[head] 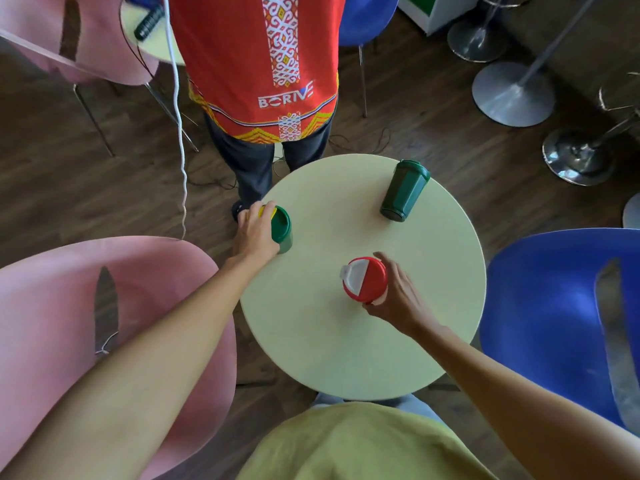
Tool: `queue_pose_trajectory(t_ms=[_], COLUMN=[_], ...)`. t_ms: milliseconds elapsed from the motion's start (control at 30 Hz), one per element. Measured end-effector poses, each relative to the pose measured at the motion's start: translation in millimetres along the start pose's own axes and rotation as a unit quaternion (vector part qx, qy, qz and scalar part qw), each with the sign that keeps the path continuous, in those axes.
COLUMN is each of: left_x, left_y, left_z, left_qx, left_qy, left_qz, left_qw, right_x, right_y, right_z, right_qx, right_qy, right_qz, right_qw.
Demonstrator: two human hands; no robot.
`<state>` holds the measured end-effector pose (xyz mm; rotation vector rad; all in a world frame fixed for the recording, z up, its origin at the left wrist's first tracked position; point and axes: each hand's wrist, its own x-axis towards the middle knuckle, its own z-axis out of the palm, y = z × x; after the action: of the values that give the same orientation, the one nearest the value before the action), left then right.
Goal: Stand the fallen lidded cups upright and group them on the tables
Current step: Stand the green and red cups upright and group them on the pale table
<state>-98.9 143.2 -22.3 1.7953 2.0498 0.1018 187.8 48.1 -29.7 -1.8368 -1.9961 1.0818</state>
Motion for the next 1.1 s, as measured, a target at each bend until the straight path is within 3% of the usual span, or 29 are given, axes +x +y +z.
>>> queue_pose_trajectory(t_ms=[200, 300, 433, 567, 900, 1100], left_x=[-1, -1, -3, -5, -7, -7], left_y=[1, 3, 5, 5, 6, 5], left_z=[-2, -3, -5, -6, -7, -7], left_qx=[0.000, 0.007, 0.004, 0.003, 0.003, 0.006], left_qy=[0.001, 0.005, 0.009, 0.008, 0.001, -0.001], left_qz=[0.002, 0.006, 0.007, 0.008, 0.008, 0.011], left_qw=[1.000, 1.000, 1.000, 1.000, 1.000, 1.000], right_x=[0, -1, 4, 13, 20, 19], right_y=[9, 16, 14, 5, -14, -8], right_z=[2, 0, -17, -30, -27, -35], right_qx=[0.038, -0.011, -0.140, -0.158, -0.224, -0.304], right_qy=[0.015, 0.004, -0.023, -0.086, -0.027, -0.103], right_qz=[0.051, 0.053, -0.032, -0.072, 0.023, -0.093], right_qw=[0.998, 0.999, 0.989, 0.981, 0.974, 0.943])
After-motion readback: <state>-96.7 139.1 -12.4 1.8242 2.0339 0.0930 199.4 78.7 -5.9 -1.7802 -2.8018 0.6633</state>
